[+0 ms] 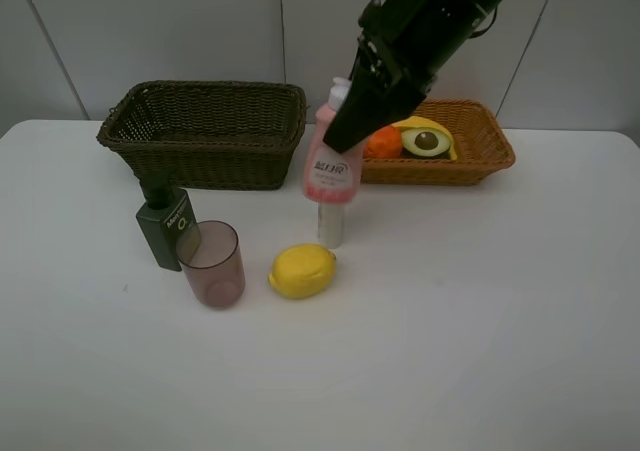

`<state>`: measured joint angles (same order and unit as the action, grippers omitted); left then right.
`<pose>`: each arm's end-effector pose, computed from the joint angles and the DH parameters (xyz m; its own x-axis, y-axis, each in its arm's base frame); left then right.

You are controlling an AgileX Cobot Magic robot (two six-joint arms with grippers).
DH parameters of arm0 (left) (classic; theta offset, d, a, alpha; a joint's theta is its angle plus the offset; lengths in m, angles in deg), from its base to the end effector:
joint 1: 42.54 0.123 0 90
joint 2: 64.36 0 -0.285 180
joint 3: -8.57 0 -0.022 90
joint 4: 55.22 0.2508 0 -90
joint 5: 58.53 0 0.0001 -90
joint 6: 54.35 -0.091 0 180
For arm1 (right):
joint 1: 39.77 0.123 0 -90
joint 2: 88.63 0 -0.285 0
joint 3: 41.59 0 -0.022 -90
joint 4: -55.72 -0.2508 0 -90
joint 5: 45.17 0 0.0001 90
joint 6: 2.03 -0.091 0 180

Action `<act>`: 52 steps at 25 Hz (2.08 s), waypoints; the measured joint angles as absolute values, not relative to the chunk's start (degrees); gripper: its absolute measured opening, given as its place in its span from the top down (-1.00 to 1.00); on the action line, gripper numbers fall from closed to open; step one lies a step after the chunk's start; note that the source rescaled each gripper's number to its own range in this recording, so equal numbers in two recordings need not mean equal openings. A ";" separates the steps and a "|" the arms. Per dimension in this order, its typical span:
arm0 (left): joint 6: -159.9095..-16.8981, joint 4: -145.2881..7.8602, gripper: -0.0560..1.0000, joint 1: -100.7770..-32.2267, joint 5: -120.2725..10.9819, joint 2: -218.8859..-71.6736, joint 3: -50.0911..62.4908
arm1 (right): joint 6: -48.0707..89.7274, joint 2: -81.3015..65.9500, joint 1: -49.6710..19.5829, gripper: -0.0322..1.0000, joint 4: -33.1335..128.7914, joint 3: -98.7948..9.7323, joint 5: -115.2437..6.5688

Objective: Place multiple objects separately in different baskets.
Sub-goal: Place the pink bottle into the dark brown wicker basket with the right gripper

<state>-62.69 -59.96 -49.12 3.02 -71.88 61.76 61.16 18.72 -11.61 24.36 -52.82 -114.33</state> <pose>0.0014 -0.0068 0.2538 -0.5075 0.1648 -0.8457 0.2304 0.9717 0.0511 0.2974 0.2094 0.3145 -0.1058 -0.8264 -0.5531 -0.9944 0.0920 0.0527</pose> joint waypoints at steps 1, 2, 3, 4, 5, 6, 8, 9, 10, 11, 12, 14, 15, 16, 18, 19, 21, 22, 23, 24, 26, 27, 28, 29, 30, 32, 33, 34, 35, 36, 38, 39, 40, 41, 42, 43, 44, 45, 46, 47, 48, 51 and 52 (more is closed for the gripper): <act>-62.69 -59.96 -0.90 -49.12 3.02 -71.88 61.76 | 61.16 18.80 -11.61 0.60 23.90 -54.54 -114.32; -62.69 -59.96 -0.90 -49.12 3.02 -71.88 61.76 | 61.16 19.12 -11.61 0.60 23.55 -56.03 -114.47; -62.69 -59.96 -0.90 -49.12 3.02 -71.88 61.76 | 61.16 19.54 -11.61 0.60 22.99 -57.86 -114.53; -62.69 -59.96 -0.90 -49.12 3.02 -71.88 61.76 | 61.16 20.23 -11.61 0.60 22.29 -59.70 -114.60; -62.69 -59.96 -0.90 -49.12 3.02 -71.88 61.76 | 61.16 20.96 -11.61 0.60 21.62 -61.62 -114.68; -62.69 -59.96 -0.90 -49.12 3.02 -71.88 61.76 | 61.16 22.01 -11.61 0.60 20.83 -63.27 -114.73; -62.69 -59.96 -0.90 -49.12 3.02 -71.88 61.76 | 61.16 24.29 -11.61 0.60 19.44 -67.37 -114.74; -62.69 -59.96 -0.90 -49.12 3.02 -71.88 61.76 | 61.16 25.72 -11.61 0.60 18.90 -69.13 -114.77; -62.69 -59.96 -0.90 -49.12 3.02 -71.88 61.76 | 61.16 27.21 -11.61 0.60 18.50 -71.20 -114.52; -62.69 -59.96 -0.90 -49.12 3.02 -71.88 61.76 | 61.16 28.71 -11.61 0.60 18.03 -73.14 -114.00; -62.69 -59.96 -0.90 -49.12 3.02 -71.88 61.76 | 61.16 29.96 -11.61 0.60 17.64 -74.95 -112.97; -62.69 -59.96 -0.90 -49.12 3.02 -71.88 61.76 | 60.98 32.93 -11.61 0.60 17.46 -77.74 -110.14; -62.69 -59.96 -0.90 -49.12 3.02 -71.88 61.76 | 60.86 34.36 -11.61 0.60 17.34 -78.85 -108.08; -62.69 -59.96 -0.90 -49.12 3.02 -71.88 61.76 | 60.79 35.52 -11.61 0.60 17.22 -79.56 -105.76; -62.69 -59.96 -0.90 -49.12 3.02 -71.88 61.76 | 60.73 38.03 -11.61 0.60 17.22 -80.19 -101.24; -62.69 -59.96 -0.90 -49.12 3.02 -71.88 61.76 | 60.73 39.05 -11.61 0.60 17.16 -80.26 -98.93; -62.69 -59.96 -0.90 -49.12 3.02 -71.88 61.76 | 60.73 41.67 -11.61 0.60 16.78 -80.44 -95.05; -62.69 -59.96 -0.90 -49.12 3.02 -71.88 61.76 | 60.73 42.96 -11.61 0.60 16.46 -80.44 -93.18; -62.69 -59.96 -0.90 -49.12 3.02 -71.88 61.76 | 60.73 43.86 -11.61 0.60 16.14 -80.45 -91.39; -62.69 -59.96 -0.90 -49.12 3.02 -71.88 61.76 | 60.73 45.12 -11.61 0.60 15.69 -80.45 -89.93; -62.69 -59.96 -0.90 -49.12 3.02 -71.88 61.76 | 60.73 47.22 -11.61 0.60 14.30 -80.45 -86.89; -62.69 -59.96 -0.90 -49.12 3.02 -71.88 61.76 | 60.73 48.23 -11.61 0.60 13.87 -80.45 -85.55; -62.69 -59.96 -0.90 -49.12 3.02 -71.88 61.76 | 60.79 49.17 -11.61 0.60 13.30 -80.45 -84.62; -62.69 -59.96 -0.90 -49.12 3.02 -71.88 61.76 | 61.09 49.99 -11.61 0.60 12.64 -80.45 -83.62; -62.69 -59.96 -0.90 -49.12 3.02 -71.88 61.76 | 61.32 50.65 -11.61 0.60 12.21 -80.45 -82.73; -62.69 -59.96 -0.90 -49.12 3.02 -71.88 61.76 | 61.60 52.05 -11.61 0.60 11.16 -80.45 -81.82; -62.69 -59.96 -0.90 -49.12 3.02 -71.88 61.76 | 61.60 52.58 -11.61 0.60 11.05 -80.50 -81.41; -62.69 -59.96 -0.90 -49.12 3.02 -71.88 61.76 | 61.60 53.20 -11.61 0.60 10.92 -80.58 -80.99; -62.69 -59.96 -0.90 -49.12 3.02 -71.88 61.76 | 61.60 53.69 -11.61 0.60 10.86 -80.58 -80.48; -62.69 -59.96 -0.90 -49.12 3.02 -71.88 61.76 | 61.65 54.26 -11.61 0.60 10.56 -80.58 -80.10; -62.69 -59.96 -0.90 -49.12 3.02 -71.88 61.76 | 61.64 55.01 -11.61 0.60 9.89 -80.58 -79.65; -62.69 -59.96 -0.90 -49.12 3.02 -71.88 61.76 | 61.64 55.36 -11.61 0.60 9.67 -80.58 -79.40; -62.69 -59.96 -0.90 -49.12 3.02 -71.88 61.76 | 61.64 55.65 -11.61 0.60 9.47 -80.58 -79.13; -62.69 -59.96 -0.90 -49.12 3.02 -71.88 61.76 | 61.64 55.92 -11.61 0.60 9.35 -80.58 -78.68; -62.69 -59.96 -0.90 -49.12 3.02 -71.88 61.76 | 61.64 56.20 -11.61 0.60 9.11 -80.58 -78.42; -62.69 -59.96 -0.90 -49.12 3.02 -71.88 61.76 | 61.64 56.53 -11.61 0.60 8.85 -80.58 -78.03; -62.69 -59.96 -0.90 -49.12 3.02 -71.88 61.76 | 61.64 56.71 -11.61 0.60 8.80 -80.58 -77.76; -62.69 -59.96 -0.90 -49.12 3.02 -71.88 61.76 | 61.64 57.09 -11.61 0.60 8.80 -80.58 -77.57; -62.69 -59.96 -0.90 -49.12 3.02 -71.88 61.76 | 61.64 57.28 -11.61 0.60 8.80 -80.58 -77.50; -62.69 -59.96 -0.90 -49.12 3.02 -71.88 61.76 | 61.64 57.47 -11.61 0.60 8.80 -80.58 -77.39; -62.69 -59.96 -0.90 -49.12 3.02 -71.88 61.76 | 61.64 57.53 -11.60 0.60 8.80 -80.58 -77.19; -62.69 -59.96 -0.90 -49.12 3.02 -71.88 61.76 | 61.64 57.53 -11.18 0.60 9.04 -80.58 -76.98; -62.69 -59.96 -0.90 -49.12 3.02 -71.88 61.76 | 61.64 57.53 -11.06 0.60 9.04 -80.58 -76.98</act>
<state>-62.69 -59.96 -49.12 3.02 -71.88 61.76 61.64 57.53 -11.06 9.04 -80.58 -76.98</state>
